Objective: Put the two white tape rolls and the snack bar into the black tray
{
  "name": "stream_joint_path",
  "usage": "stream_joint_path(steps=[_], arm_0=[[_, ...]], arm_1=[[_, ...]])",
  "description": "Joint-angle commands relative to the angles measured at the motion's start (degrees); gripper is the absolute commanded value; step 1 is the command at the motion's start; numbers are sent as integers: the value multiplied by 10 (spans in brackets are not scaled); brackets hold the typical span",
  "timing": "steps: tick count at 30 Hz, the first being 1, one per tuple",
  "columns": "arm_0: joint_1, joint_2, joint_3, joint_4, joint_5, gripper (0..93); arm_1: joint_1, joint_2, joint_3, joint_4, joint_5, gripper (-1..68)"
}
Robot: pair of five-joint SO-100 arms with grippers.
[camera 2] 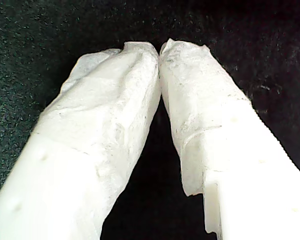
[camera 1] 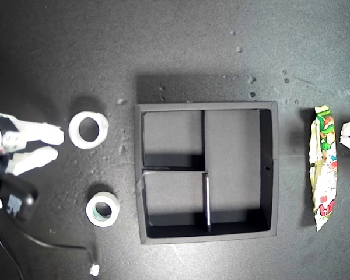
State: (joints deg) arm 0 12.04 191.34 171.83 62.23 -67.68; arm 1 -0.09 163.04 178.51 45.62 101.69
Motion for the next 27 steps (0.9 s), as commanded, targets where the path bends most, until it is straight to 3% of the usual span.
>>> stream_joint_path(steps=[1,5,8,13,17,22,23,27], arm_0=[[17,25,-49,-62,61,132],[-2,25,-83,-97,80,146],[-4,25,-86,-103,71,155],[18,6,-75,-124,47,153],[25,-87,-113,-151,51,152],[4,-325,-261,-134,70,156],[-4,-374,-291,-124,71,157],[-35,-489,-346,-111,70,161]], arm_1=[[11,3,4,-6,99,-1],[26,3,4,17,250,-2],[40,3,4,38,277,-2],[47,3,4,69,148,-2],[50,3,4,31,107,2],[86,6,-18,-29,-37,58],[93,6,-35,-28,-74,85],[108,6,-124,18,-216,89]])
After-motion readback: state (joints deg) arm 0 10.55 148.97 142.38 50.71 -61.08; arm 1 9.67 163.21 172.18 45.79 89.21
